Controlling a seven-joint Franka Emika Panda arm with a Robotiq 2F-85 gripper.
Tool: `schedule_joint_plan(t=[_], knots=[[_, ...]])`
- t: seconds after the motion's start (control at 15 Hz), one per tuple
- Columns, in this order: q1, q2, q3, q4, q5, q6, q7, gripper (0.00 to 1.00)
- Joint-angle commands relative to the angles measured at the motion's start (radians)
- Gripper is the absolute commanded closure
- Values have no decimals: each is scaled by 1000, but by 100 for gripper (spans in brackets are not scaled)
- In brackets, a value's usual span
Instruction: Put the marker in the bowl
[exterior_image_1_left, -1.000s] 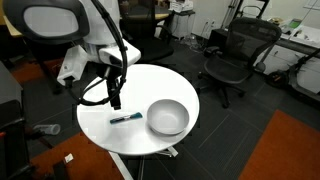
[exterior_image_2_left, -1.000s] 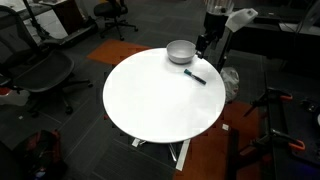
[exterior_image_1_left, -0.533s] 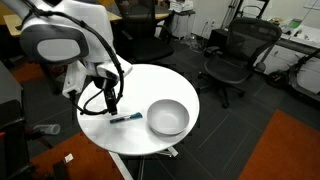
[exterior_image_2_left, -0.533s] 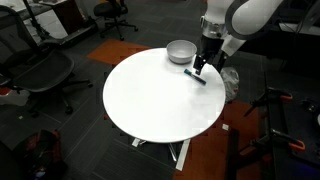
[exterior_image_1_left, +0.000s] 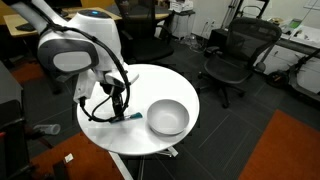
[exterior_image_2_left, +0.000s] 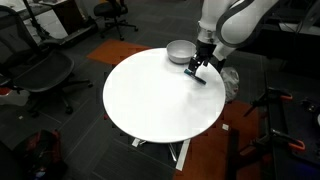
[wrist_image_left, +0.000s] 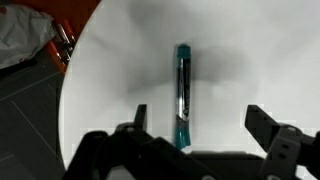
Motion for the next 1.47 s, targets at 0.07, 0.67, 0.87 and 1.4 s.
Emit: schedule_joint_plan(t=[0.07, 0.67, 0.87, 1.4], knots=[[-5, 52, -7, 81, 16, -23, 13, 0], [-15, 144, -10, 158, 25, -55, 10, 0], [-20, 167, -9, 175, 30, -70, 8, 0], [-17, 200, -13, 198, 27, -77, 12, 51]])
